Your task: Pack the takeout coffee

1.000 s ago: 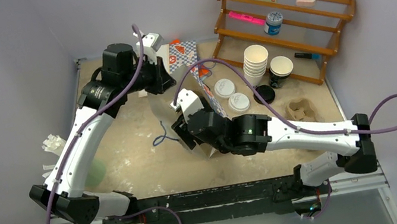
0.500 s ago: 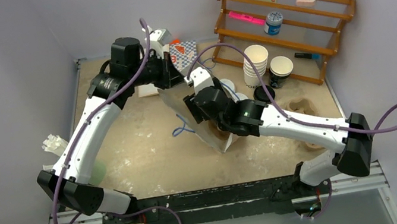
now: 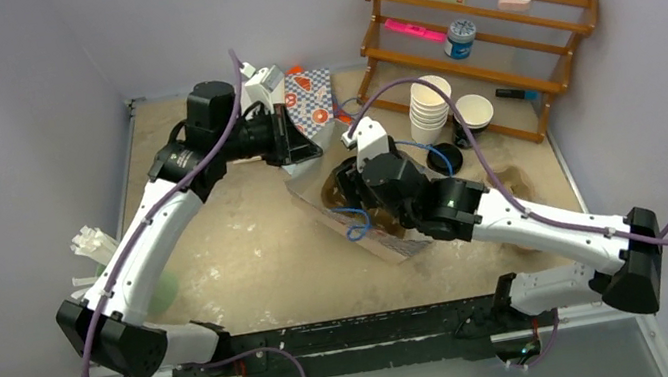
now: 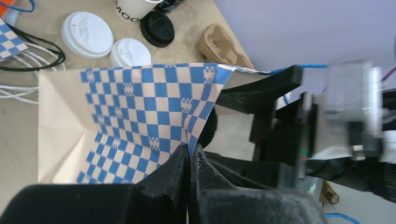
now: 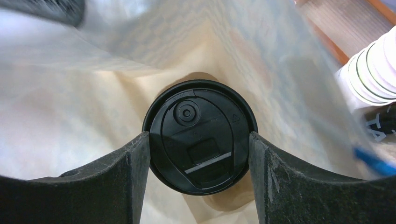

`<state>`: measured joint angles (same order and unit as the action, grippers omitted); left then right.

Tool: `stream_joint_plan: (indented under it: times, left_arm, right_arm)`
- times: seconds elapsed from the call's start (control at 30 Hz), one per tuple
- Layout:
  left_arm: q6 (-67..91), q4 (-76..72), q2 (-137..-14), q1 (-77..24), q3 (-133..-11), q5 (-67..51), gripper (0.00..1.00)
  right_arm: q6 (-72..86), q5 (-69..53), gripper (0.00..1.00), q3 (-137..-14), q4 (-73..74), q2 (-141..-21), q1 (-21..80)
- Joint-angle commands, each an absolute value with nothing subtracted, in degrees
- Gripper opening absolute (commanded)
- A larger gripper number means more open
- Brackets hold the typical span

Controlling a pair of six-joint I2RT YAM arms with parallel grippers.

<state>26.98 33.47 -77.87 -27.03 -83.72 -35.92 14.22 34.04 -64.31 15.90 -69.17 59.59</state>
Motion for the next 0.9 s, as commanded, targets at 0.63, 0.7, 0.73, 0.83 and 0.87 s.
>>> stream_joint_plan:
  times: [0.63, 0.7, 0.73, 0.83, 0.87]
  left_arm:
    - [23.1, 32.1, -94.6, -26.8, -98.4, -31.1, 0.0]
    - [23.1, 31.5, -97.3, -26.8, -102.3, -32.0, 0.0]
    - [23.4, 30.7, -98.1, -26.8, -103.2, -32.7, 0.0]
    - [24.4, 28.2, -98.5, -27.1, -102.7, -36.1, 0.0]
    - [24.5, 27.3, -98.3, -27.4, -102.1, -37.4, 0.0]
  right_arm:
    - [5.0, 24.4, 0.14, -60.7, 0.2, -73.0, 60.9]
    - [6.0, 24.2, 0.14, -61.5, 0.7, -73.5, 61.0]
    - [6.9, 24.5, 0.13, -61.4, 1.7, -73.3, 61.0]
    - [9.4, 26.0, 0.08, -59.5, 4.1, -72.2, 60.1]
    - [9.5, 26.6, 0.07, -58.6, 4.0, -71.9, 60.0]
